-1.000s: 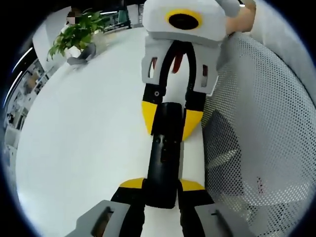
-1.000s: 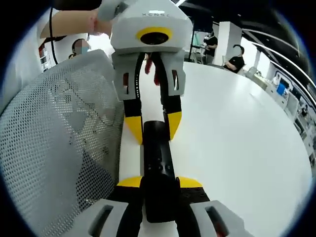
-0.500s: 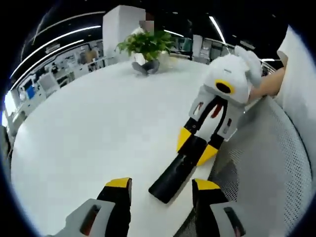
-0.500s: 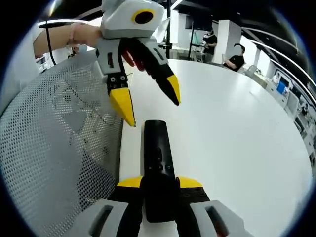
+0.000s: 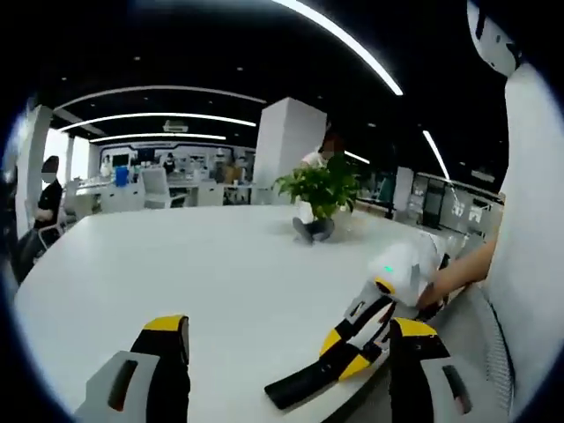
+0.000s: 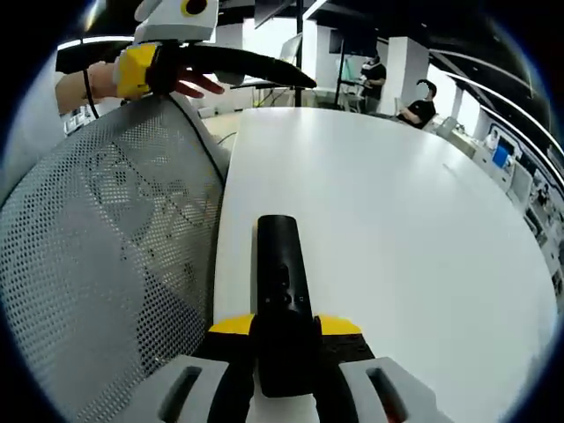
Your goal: Press the specified remote control buttons in sequence, fully releasing each button before pressing the next.
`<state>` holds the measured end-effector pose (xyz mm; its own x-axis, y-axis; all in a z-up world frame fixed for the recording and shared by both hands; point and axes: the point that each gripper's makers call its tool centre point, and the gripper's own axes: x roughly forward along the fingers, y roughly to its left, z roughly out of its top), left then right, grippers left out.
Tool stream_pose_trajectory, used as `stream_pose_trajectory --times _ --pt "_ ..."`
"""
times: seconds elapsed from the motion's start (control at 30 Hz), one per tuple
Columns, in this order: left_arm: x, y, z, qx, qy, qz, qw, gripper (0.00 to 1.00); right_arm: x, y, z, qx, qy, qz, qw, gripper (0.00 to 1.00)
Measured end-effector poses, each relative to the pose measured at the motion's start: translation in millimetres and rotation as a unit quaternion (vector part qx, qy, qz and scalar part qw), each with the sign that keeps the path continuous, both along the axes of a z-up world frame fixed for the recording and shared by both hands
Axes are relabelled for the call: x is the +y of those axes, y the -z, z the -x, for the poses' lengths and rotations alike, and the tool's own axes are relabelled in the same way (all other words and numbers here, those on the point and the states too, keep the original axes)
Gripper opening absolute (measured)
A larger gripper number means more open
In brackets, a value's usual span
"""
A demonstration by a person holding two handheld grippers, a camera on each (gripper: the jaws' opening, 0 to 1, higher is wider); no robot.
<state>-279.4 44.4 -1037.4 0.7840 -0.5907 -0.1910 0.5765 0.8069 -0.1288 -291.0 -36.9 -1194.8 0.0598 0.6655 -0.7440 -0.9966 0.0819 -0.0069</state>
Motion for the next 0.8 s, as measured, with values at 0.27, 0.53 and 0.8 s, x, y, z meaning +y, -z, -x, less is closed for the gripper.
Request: stream_pose_trajectory --times 0.27,0.53,0.8 --pt "22 -55.6 -3.8 -0.144 -0.047 0.054 0.987 1.0 0 0.8 0 -0.001 0.004 -0.01 0.9999 0.22" --pt "35 -62.8 -8.6 -0.167 -0.043 0.045 0.9839 1.0 0 -0.3 0 -0.001 0.007 -0.014 0.9999 0.22" --pt "73 -39.1 -17.3 -0.131 -0.067 0.02 0.9889 0.99 0 -0.9 1 0.0 0.009 -0.016 0.9998 0.22"
